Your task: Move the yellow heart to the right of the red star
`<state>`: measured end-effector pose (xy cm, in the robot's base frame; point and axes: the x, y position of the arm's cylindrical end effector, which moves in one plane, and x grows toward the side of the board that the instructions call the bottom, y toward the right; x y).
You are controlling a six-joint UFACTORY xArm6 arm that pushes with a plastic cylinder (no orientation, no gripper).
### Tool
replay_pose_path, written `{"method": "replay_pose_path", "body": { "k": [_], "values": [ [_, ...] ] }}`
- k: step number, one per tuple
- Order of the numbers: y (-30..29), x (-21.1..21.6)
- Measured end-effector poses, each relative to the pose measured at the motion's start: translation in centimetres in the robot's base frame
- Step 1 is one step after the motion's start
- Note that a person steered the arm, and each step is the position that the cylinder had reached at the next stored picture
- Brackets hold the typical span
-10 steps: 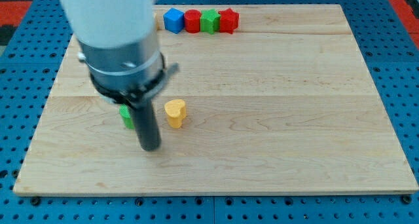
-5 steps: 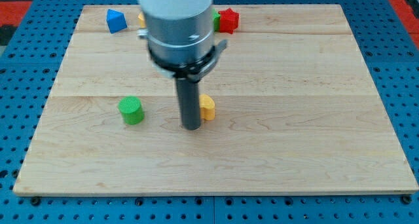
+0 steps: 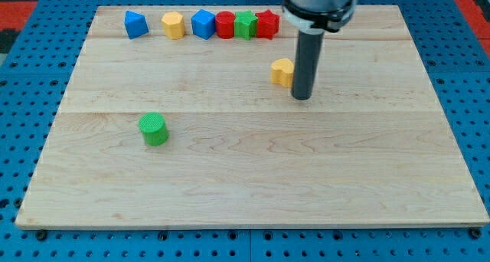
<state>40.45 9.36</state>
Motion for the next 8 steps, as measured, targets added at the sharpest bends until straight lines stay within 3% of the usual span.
{"method": "replay_pose_path", "body": {
  "k": [1, 2, 3, 4, 5, 6, 8],
  "values": [
    [0.2, -3.1],
    [-0.9, -0.2],
    [-7.1, -0.7],
    [-5.8, -4.6],
    [-2.3, -3.7],
    [-2.3, 0.0],
    [0.9, -10.2]
  ]
}}
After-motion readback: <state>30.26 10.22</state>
